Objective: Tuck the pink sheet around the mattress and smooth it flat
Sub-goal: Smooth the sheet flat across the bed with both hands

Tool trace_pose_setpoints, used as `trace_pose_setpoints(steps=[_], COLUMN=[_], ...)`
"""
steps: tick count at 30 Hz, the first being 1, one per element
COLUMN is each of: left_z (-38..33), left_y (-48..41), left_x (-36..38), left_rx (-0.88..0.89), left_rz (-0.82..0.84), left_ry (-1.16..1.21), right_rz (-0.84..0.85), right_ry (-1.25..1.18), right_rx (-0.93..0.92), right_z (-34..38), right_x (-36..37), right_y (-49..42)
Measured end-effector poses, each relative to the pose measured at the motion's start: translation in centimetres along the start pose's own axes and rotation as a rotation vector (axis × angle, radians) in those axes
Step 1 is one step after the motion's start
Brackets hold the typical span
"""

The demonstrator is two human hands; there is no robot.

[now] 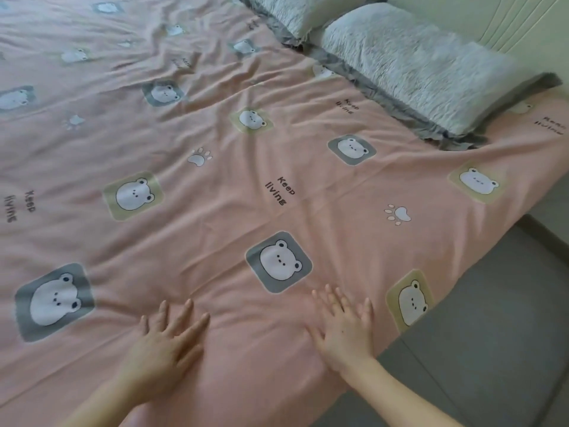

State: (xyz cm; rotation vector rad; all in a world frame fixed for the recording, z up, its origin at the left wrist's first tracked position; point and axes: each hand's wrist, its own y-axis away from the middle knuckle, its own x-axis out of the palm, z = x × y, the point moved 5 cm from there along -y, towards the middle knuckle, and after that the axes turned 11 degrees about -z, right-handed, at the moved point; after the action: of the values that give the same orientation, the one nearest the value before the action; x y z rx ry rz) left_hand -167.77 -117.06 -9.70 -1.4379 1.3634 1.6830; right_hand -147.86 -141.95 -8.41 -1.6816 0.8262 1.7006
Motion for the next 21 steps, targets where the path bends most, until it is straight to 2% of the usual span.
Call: trace_pose_setpoints(steps=[2, 5, 7, 9, 10, 12, 14, 16, 18, 20, 21], left_z=[0.0, -1.5, -2.5, -4.3, -5.8, -10.2, -15.6, -19.7, -20.7, -19.8, -18.9], left_y=[-3.0, -9.7, -15.3, -20.5, -22.6, -25.1, -25.0, -23.7, -22.7, -23.4, -24.5], left_x=[-3.9, -9.9, -12.6, -12.8, -12.2, -8.6, -5.5, -3.8, -3.9, -6.1, -7.7], left_rx=[-0.03, -0.187, -0.285, -0.358, -0.357, -0.283, -0.127, 0.014, 0.136, 0.279, 0.311], left_rz=[-0.106, -0.281, -0.366, -0.314, -0.272, -0.217, -0.237, -0.21, -0.126, -0.128, -0.144], left_ry=[0.026, 0.062, 0.029, -0.005, -0.008, 0.031, 0.052, 0.034, -0.015, -0.013, -0.001], right_rz=[-0.099, -0.249, -0.096, 0.09, 0.149, 0.162, 0.088, 0.175, 0.308, 0.248, 0.17], right_ry=[-0.028, -0.091, -0.067, 0.042, 0.097, 0.151, 0.23, 0.285, 0.228, 0.163, 0.143], right_rx=[-0.03, -0.164, -0.342, -0.445, -0.415, -0.229, -0.038, 0.173, 0.376, 0.498, 0.485], right_z=[-0.7, 1.0, 3.9, 3.7, 1.2, -7.7, -17.6, -24.6, -27.0, -26.0, -24.8], right_x=[-2.5, -5.9, -6.1, -4.1, -2.6, 1.0, 2.4, 1.7, 0.7, -0.9, -1.8], right_y=[-4.2, -13.1, -19.4, -24.3, -25.7, -26.2, -23.9, -20.9, -19.1, -20.4, -22.4])
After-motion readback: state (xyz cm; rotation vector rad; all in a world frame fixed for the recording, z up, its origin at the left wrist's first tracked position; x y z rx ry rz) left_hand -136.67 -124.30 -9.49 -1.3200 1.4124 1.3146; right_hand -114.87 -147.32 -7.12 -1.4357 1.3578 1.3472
